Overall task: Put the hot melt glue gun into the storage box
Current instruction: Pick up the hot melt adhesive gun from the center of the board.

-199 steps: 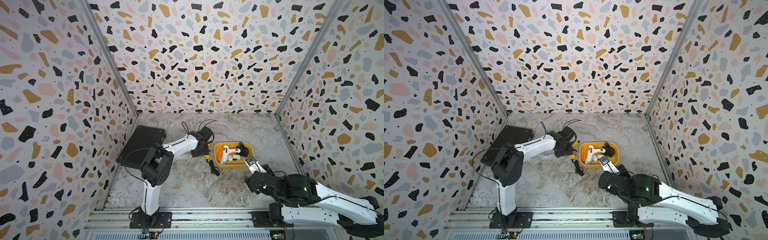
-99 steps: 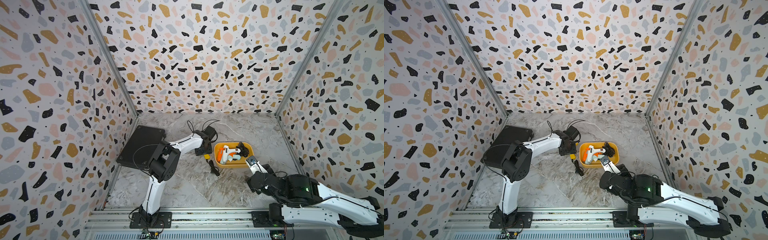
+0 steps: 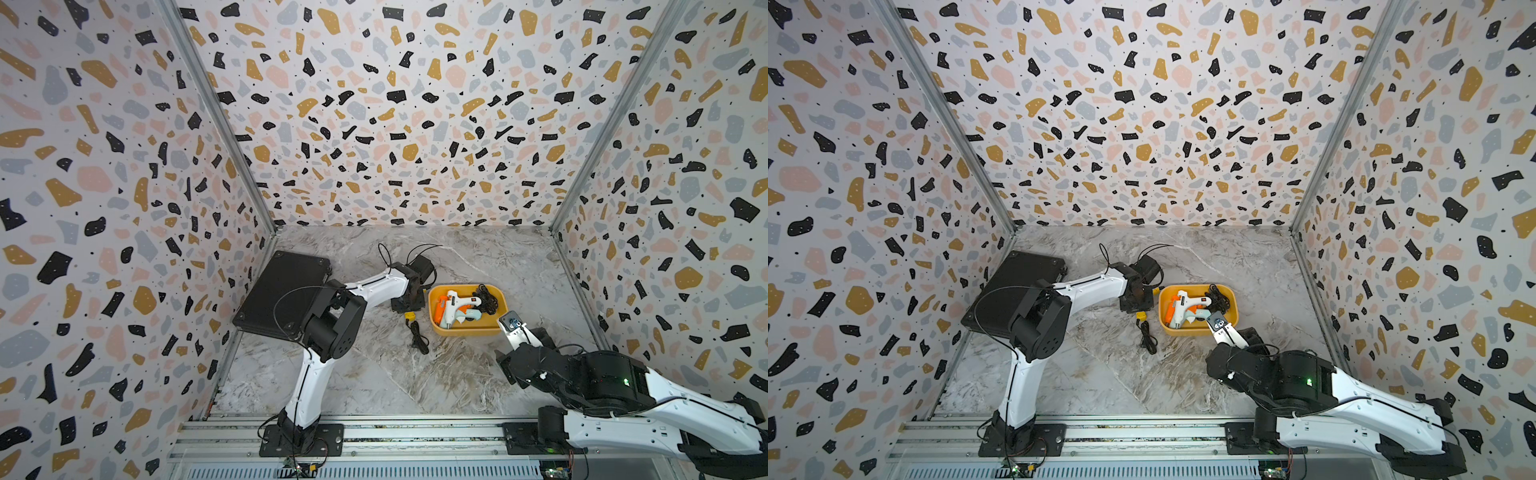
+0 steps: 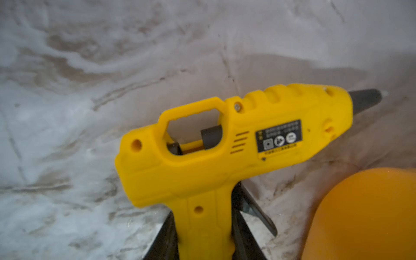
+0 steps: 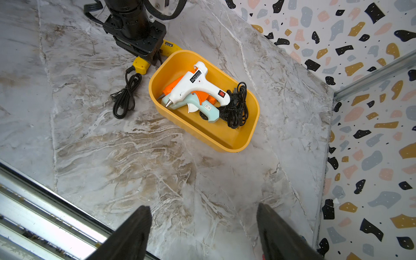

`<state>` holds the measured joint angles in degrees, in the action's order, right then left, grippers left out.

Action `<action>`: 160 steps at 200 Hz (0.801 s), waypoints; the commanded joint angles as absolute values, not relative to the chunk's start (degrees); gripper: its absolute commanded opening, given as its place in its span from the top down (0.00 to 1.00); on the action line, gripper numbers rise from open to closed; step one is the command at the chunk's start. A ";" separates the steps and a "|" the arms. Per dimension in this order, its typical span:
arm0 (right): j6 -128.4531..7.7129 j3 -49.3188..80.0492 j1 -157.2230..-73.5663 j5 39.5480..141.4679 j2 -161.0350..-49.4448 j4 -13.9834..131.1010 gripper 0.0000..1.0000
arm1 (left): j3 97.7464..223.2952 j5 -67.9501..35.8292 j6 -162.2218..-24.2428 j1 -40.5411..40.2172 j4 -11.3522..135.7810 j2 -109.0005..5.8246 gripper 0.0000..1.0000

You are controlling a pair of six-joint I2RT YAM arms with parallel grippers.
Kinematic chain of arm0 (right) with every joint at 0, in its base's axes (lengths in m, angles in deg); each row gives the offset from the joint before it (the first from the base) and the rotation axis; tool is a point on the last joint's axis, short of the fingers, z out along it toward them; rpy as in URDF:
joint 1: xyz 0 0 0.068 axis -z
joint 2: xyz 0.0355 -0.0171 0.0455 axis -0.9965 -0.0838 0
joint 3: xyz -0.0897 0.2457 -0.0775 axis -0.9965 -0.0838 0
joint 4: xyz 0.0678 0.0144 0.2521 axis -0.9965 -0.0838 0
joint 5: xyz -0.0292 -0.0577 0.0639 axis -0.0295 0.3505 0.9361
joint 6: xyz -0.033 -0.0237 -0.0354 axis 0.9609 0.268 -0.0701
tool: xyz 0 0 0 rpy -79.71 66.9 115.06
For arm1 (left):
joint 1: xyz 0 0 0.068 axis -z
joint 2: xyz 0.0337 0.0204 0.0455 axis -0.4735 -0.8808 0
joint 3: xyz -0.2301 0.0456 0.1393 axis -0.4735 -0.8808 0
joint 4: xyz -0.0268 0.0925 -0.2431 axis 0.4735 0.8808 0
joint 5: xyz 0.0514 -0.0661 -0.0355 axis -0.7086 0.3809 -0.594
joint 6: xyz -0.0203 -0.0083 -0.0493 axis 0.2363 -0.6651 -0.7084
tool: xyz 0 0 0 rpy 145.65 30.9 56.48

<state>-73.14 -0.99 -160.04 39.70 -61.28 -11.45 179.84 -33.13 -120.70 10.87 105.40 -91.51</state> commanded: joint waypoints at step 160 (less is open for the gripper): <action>-69.47 0.68 -153.82 81.59 -68.47 21.73 0.22 | 128.07 10.38 -134.68 3.48 66.95 -26.88 1.00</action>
